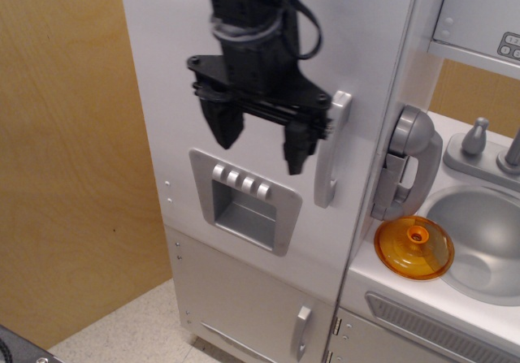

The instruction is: Open fridge

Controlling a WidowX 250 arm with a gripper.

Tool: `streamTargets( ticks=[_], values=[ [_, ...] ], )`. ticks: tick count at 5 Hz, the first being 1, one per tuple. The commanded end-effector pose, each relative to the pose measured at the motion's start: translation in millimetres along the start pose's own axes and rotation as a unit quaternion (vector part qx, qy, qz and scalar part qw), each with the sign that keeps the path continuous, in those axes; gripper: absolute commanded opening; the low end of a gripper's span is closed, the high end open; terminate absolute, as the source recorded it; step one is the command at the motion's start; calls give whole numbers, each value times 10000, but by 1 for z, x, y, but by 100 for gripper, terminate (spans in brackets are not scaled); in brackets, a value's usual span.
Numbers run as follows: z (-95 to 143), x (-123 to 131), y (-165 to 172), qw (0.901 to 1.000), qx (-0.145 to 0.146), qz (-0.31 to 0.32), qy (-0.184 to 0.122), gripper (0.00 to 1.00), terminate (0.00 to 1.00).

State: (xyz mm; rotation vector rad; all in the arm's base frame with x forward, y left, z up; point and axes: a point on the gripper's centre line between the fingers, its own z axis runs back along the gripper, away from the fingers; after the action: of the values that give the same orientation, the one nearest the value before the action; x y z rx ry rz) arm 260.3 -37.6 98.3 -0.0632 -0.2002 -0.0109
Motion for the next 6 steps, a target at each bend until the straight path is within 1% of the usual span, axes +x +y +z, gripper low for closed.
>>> streamTargets(
  ticks=[1, 2, 3, 4, 5, 6],
  values=[
    [-2, 35, -13, 9979, 188, 234, -573, 100, 0],
    [-13, 45, -17, 9975, 237, 251, -618, 100, 0],
    [-19, 49, -23, 9975, 149, 158, -676, 100, 0],
    [-26, 51, -28, 9956, 216, 13, -909, 100, 0],
    [-32, 57, -32, 9938, 285, 96, -1071, 100, 0],
    [-35, 60, -33, 9928, 346, 124, -1140, 100, 0]
  ],
)
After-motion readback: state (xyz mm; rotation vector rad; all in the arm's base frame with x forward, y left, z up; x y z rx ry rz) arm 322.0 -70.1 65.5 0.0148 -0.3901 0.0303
